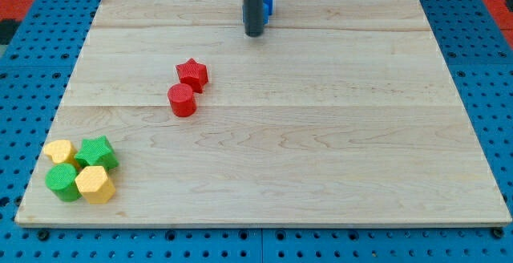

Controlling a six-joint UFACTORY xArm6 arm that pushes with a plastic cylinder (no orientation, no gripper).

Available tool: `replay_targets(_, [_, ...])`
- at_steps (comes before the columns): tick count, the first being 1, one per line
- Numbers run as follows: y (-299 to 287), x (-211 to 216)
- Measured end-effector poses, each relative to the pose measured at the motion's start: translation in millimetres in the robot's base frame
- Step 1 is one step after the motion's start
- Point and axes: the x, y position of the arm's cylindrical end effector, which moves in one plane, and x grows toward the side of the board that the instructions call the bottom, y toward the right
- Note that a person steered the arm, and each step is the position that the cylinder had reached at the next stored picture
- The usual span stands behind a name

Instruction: Move your arm away from blue cube

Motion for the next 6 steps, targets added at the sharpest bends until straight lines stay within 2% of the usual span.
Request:
replay_targets(1, [-14, 71])
replay_targets(3, [-115, 184])
replay_targets(4, [-171, 171])
replay_targets(5, [-146, 133])
replay_targets(6, [-79, 125])
